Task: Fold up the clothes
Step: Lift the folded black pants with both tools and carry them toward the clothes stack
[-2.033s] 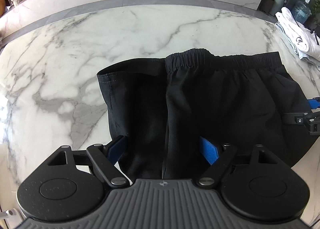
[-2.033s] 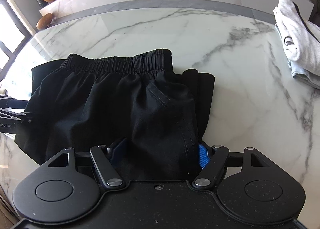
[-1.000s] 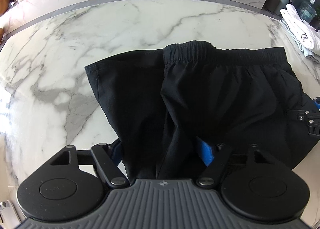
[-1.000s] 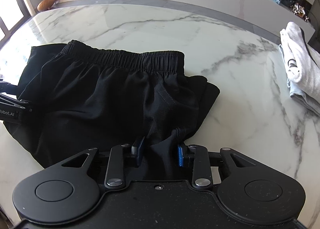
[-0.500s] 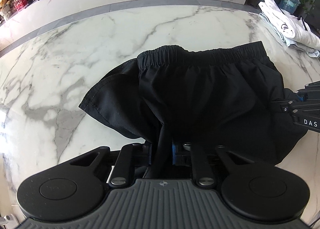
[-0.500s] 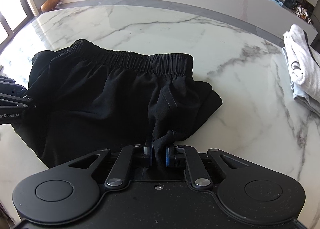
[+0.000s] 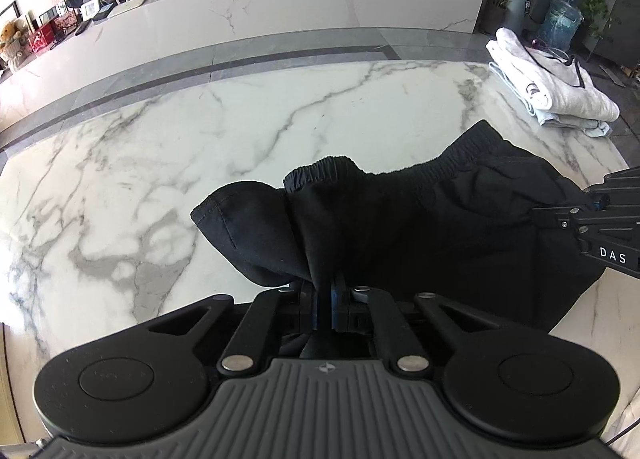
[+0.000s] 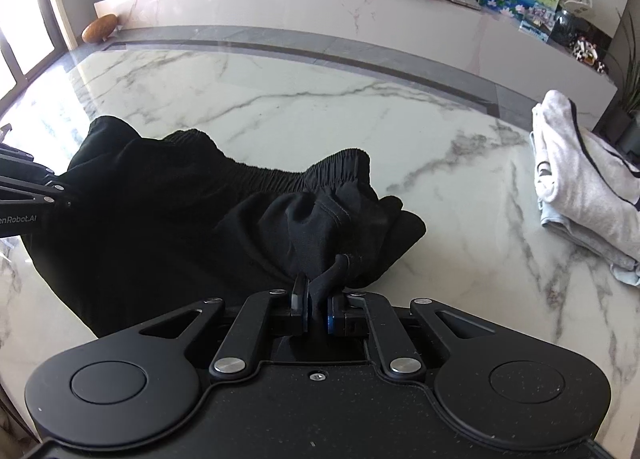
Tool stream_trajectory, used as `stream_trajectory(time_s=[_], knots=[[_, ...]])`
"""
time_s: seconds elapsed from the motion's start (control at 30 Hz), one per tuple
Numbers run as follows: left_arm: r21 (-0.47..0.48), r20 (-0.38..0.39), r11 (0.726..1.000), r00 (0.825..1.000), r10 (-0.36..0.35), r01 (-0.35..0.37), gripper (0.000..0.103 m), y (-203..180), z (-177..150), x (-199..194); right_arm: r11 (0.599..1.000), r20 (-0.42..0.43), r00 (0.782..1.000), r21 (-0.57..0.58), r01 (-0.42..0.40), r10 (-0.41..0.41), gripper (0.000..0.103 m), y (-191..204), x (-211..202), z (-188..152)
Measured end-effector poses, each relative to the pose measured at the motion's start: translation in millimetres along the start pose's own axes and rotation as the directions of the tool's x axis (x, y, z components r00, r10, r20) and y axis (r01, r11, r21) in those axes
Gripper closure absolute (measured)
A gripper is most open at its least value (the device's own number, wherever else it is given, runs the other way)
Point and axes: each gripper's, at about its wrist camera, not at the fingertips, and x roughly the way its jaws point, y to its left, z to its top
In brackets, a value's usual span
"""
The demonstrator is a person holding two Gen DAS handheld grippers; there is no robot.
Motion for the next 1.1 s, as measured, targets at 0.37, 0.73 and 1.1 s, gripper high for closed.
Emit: stream_trajectory(time_s=[0.37, 0.73, 1.1], knots=[[0.089, 0.088, 0.996, 0.996, -0.019, 0.011, 0.098, -64.8, 32.7, -43.2, 0.997, 0.091, 0.994, 0.04, 0.06, -0.064, 0.097, -38.7, -59.4, 8.8], [0.165, 0.199, 0.984, 0.975, -0.099, 0.066, 0.099, -163.2, 136.7, -33.3, 0.975, 0.205, 0.96, 0.148, 0.165, -0.193, 0.097, -141.8, -110.9, 40.2], [0.221, 0.292, 0.971, 0.944, -0.152, 0.088, 0.099, -241.7, 218.4, 15.8, 0.931, 0.275, 0.904, 0.258, 0.259, -0.328, 0.097, -267.2, -93.7, 73.3]])
